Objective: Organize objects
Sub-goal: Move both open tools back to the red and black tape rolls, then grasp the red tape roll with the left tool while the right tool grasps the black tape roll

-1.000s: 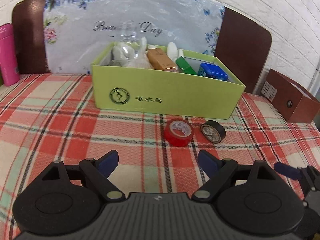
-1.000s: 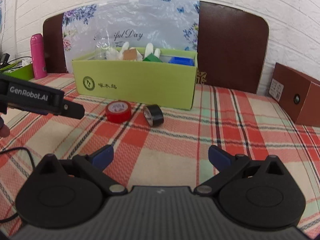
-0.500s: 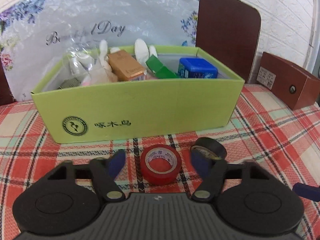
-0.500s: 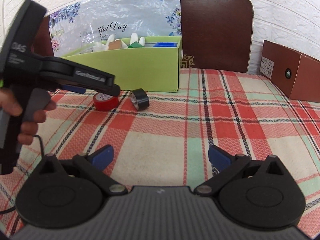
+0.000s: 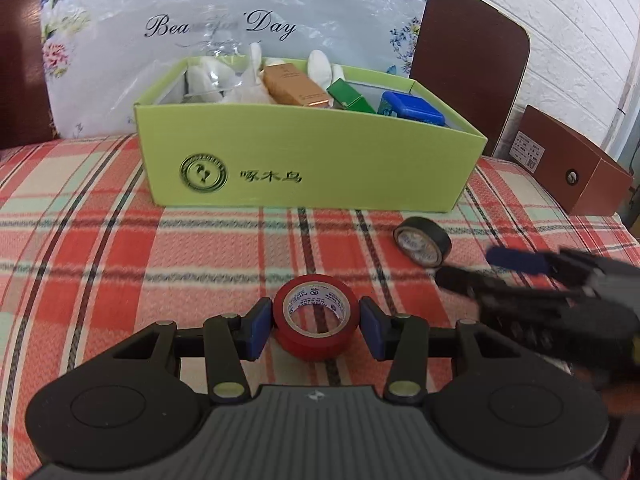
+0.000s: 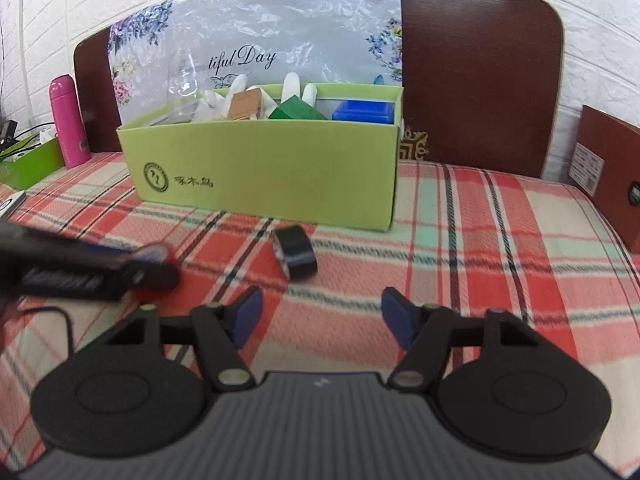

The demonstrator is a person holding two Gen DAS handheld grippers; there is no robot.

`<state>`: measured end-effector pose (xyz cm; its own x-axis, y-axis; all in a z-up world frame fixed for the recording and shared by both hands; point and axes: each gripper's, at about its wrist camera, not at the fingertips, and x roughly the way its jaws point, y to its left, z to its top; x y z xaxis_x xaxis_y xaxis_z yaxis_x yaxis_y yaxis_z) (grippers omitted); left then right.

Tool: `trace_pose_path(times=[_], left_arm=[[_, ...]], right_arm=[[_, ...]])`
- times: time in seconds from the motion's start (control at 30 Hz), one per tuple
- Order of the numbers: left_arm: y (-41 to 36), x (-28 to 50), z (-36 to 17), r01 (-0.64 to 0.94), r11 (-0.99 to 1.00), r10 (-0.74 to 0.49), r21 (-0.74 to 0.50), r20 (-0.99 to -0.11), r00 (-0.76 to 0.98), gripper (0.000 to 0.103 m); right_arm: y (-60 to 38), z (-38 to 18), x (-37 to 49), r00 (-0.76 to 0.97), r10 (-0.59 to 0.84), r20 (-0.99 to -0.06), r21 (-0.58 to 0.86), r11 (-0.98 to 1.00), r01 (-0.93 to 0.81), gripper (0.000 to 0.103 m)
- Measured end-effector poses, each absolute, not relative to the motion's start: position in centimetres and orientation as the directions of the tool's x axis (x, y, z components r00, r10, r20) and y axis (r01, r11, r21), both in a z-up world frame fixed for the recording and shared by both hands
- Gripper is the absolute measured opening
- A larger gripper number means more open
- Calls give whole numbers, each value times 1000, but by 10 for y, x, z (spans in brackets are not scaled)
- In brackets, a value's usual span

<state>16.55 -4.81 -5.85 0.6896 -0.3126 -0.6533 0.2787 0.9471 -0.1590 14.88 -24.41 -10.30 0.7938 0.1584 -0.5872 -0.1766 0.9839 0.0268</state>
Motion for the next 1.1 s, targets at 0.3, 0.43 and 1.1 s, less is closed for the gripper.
trace_pose_path(times=[0.3,0.43,1.1], left_arm=[[-41,160,-60,266,947,-317,-179,-655,686,50],[-36,159,-60,256,949,-314,-186,-656,686,50],[-23,146,-60,245,950,-311,-194,-652,691,50]], right_arm=[[-215,-102,154,853,133,-505,-228,932,-281,18],[-197,-108,134,867,155,-474,-372,857,-356,18],[-196,-102,82,837,243,-490,-157,920,-359,39]])
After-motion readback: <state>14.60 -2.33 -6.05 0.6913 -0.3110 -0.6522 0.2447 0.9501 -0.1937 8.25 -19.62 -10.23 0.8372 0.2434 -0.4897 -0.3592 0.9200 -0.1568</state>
